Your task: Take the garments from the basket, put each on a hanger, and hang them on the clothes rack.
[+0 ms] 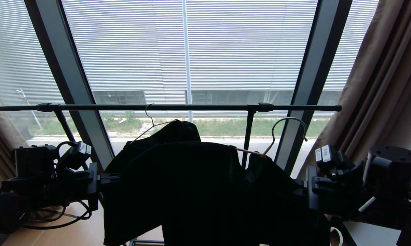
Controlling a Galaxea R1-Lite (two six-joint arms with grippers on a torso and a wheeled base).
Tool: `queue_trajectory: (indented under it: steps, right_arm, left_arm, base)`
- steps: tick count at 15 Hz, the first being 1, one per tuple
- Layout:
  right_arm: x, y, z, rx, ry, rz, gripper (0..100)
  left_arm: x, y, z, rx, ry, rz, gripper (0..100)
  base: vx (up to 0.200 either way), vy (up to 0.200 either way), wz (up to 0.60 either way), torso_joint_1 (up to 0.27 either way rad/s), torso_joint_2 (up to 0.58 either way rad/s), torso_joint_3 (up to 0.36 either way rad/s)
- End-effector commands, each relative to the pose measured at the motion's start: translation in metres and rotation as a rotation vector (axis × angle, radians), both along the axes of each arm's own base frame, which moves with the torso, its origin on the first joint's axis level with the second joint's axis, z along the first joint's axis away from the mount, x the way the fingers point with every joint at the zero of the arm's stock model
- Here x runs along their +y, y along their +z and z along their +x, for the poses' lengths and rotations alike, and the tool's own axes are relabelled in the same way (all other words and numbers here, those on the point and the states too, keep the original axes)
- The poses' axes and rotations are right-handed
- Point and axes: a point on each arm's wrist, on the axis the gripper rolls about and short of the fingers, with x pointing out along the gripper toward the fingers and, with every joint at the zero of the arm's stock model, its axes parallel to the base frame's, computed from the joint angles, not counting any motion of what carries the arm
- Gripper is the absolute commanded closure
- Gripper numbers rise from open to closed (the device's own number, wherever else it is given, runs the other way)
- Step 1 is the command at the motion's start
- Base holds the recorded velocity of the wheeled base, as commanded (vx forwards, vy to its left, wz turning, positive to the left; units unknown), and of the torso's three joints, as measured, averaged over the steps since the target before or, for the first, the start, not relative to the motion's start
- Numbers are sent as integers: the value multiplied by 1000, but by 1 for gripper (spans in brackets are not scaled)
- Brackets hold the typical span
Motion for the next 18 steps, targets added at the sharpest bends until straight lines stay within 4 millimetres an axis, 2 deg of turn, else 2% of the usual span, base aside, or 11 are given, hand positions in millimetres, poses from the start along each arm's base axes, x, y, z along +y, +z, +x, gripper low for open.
queue_trajectory:
  steps: [1,14,15,18]
  right_arm:
    - [-4,4,0,-13,0,10,100]
    - [-7,4,2,-9,17,19,100]
    - [-7,4,2,-9,17,19,100]
    - [-8,4,4,-9,10,18,100]
  left_arm:
    - [0,-1,0,2,1,0,100]
    - [-1,-4,0,14,-3,-1,100]
    - [0,-5,-1,15,-3,-1,0]
    - [0,-6,-1,-32,-4,2,0]
  base:
    - [0,0,0,0,0,0]
    - [0,0,0,0,0,0]
    - [0,0,0,0,0,0]
    - [0,0,0,0,0,0]
